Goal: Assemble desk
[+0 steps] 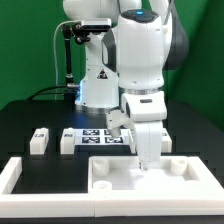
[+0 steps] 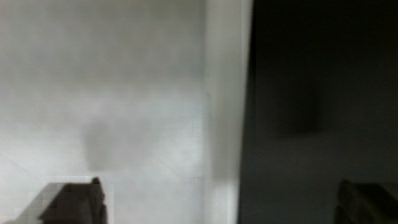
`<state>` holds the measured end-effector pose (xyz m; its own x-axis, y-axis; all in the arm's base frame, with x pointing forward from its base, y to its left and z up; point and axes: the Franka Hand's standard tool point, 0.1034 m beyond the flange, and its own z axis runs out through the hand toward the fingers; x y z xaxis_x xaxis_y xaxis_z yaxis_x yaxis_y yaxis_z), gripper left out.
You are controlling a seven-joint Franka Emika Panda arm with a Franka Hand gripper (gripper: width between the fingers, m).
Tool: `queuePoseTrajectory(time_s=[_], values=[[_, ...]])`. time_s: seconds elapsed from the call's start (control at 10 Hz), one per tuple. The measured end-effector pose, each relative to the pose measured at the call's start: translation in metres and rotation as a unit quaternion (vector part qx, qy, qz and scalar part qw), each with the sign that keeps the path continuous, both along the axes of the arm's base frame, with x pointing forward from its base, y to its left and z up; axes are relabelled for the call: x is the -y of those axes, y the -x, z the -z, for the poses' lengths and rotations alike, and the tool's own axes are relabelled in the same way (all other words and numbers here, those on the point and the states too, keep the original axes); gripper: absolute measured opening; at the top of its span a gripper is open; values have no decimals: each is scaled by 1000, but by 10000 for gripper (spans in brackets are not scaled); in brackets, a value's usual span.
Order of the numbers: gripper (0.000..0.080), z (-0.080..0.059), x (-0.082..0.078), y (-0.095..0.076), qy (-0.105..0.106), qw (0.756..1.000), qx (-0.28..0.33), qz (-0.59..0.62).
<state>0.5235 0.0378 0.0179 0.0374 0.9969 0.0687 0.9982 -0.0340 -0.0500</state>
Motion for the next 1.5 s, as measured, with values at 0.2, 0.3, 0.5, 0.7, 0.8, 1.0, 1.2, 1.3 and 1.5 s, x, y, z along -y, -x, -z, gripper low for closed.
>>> queuePoseTrajectory(time_s=[0.2, 0.3, 0.5, 0.7, 0.8, 1.0, 1.2, 1.3, 1.5], values=[[648, -10, -4, -1, 5, 999, 3, 43], [648, -21, -10, 0, 9, 997, 8, 73], [648, -39, -22, 6, 15, 990, 11, 143], [648, -42, -33, 9, 17, 974, 4, 226], [648, -42, -32, 9, 16, 964, 0, 264], [648, -42, -35, 9, 15, 936, -8, 351], [648, -44, -49, 20, 34, 878, -35, 476], [648, -45, -60, 23, 41, 841, -47, 537], [648, -45, -76, 26, 50, 803, -59, 591]])
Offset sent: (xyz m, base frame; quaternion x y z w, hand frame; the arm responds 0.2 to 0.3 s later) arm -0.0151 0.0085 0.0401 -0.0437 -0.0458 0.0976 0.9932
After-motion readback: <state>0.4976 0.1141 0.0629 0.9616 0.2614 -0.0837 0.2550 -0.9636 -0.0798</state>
